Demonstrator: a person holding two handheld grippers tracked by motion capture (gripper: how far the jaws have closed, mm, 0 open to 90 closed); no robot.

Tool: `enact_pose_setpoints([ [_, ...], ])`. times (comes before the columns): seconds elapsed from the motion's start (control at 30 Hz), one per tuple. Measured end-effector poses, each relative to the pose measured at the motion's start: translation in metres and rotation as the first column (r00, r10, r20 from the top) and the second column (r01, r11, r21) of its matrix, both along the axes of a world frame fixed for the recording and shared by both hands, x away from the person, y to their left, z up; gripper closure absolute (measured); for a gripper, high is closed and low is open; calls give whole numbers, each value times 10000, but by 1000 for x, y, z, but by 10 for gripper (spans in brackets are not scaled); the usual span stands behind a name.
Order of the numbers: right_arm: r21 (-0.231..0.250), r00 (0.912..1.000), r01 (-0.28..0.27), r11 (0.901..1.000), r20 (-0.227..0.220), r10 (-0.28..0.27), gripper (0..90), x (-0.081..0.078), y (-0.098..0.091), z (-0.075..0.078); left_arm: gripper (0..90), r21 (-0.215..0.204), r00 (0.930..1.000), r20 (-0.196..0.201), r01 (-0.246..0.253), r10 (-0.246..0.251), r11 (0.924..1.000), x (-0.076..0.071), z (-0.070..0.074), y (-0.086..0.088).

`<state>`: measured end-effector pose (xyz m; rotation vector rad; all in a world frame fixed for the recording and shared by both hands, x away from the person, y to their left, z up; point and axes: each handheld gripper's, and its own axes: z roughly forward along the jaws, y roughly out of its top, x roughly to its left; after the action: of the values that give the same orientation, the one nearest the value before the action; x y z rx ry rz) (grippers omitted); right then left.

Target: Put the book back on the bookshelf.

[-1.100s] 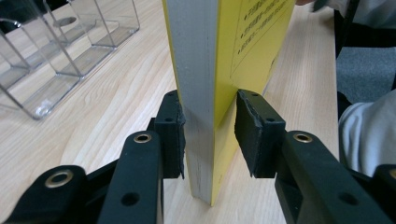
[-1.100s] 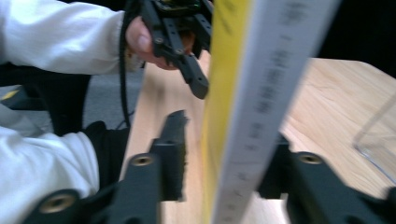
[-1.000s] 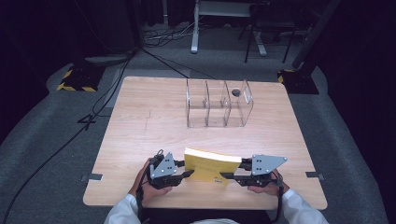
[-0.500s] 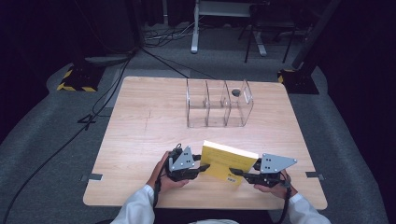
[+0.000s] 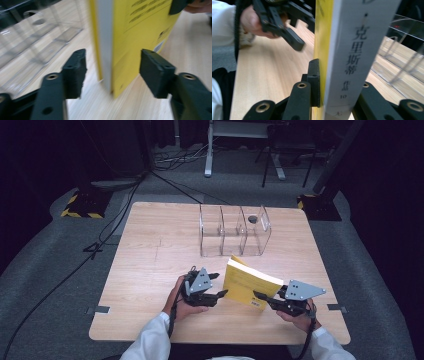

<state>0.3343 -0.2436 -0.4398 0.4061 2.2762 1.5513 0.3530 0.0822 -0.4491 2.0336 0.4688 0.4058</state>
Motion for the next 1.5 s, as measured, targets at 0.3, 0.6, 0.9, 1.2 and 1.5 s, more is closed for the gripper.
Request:
enact_pose_setpoints([
  [0.3, -2, 9895, 1420, 9899, 270, -1419, 760, 5, -19, 2, 248, 1275, 9831, -777, -1552, 1659, 9796, -21, -11, 57],
  [0.6, 317, 9682, 2477, 9683, 286, -2486, 760, 16, -44, 2, 194, 1597, 9254, -1923, -2989, 3267, 9408, -22, -35, 108],
  [0.9, 644, 9494, 3094, 9488, 359, -3120, 760, 20, -58, 5, 172, 1624, 8882, -2334, -3656, 3957, 9165, -22, -46, 128],
  [1.2, 949, 9354, 3465, 9332, 393, -3513, 760, 23, -64, 9, 158, 2180, 8758, -2410, -3711, 4183, 9026, -22, -55, 129],
  [1.5, 1221, 9207, 3792, 9172, 489, -3872, 760, 30, -64, 15, 152, 2232, 8700, -2412, -3815, 4301, 8970, -21, -55, 129],
])
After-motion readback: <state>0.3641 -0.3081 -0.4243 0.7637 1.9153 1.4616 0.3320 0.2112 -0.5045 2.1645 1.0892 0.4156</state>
